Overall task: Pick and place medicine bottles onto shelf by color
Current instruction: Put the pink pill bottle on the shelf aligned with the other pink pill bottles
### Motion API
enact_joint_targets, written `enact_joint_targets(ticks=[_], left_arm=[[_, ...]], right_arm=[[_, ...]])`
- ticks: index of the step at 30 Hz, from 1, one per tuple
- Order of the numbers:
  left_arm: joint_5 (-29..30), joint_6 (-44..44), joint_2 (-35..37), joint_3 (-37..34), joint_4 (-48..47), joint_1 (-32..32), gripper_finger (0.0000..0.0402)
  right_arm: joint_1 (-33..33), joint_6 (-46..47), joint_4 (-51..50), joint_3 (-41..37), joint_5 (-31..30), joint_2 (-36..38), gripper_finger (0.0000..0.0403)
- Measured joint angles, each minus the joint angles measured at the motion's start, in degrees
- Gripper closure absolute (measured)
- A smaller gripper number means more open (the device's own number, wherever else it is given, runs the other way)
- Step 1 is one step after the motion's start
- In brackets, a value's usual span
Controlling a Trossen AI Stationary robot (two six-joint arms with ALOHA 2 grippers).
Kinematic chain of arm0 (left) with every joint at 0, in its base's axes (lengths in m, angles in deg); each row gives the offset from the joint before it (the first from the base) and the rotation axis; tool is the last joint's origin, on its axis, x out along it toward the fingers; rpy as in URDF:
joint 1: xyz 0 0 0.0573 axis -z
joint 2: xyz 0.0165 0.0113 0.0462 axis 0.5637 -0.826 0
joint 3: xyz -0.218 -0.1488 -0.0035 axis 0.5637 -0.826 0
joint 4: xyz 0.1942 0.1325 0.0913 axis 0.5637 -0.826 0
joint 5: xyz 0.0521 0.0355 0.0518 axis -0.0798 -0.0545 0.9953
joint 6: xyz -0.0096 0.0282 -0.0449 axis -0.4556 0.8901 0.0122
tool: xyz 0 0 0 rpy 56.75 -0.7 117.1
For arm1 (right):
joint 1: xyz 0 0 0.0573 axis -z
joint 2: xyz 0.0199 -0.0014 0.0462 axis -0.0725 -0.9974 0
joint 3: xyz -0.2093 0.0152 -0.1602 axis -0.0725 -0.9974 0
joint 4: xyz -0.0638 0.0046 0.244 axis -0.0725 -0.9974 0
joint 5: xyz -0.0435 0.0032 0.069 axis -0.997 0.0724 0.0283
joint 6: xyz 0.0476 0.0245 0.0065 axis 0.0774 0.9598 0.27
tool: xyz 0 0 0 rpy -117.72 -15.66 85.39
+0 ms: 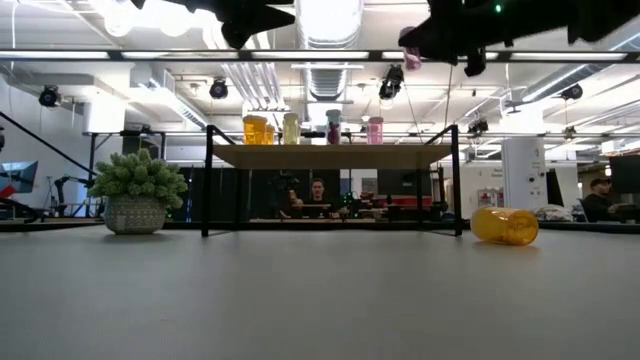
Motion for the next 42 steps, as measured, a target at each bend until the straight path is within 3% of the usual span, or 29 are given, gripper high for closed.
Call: enact_joint_targets(ticks=[6, 11, 17, 23, 31, 42], left_arm=[[0.0, 0.0, 0.0, 0.0, 0.6, -1.7, 0.0212], [1.7, 0.0, -0.8, 0.0, 0.6, -2.1, 0.0212], [2.9, 0.0, -0.8, 0.0, 0.5, -2.1, 0.0212], [2.9, 0.0, -0.8, 0.0, 0.5, -2.1, 0.0212], [2.9, 0.0, -0.8, 0.0, 0.5, -2.1, 0.0212], [2.9, 0.0, -0.8, 0.0, 0.5, -2.1, 0.0212]], right_arm=[[0.5, -0.8, 23.6, -8.1, -0.1, -4.2, 0.0300], [0.6, -3.9, 23.3, -6.6, -1.0, -11.5, 0.0297], [0.7, -8.1, 23.9, -1.8, -15.3, -19.5, 0.0295], [0.9, -4.0, 25.0, -0.3, -14.9, -26.7, 0.0294], [0.9, -4.1, 38.9, 0.0, -15.2, -34.8, 0.0294], [1.8, -1.8, 40.9, 0.0, -17.2, -36.4, 0.0293]])
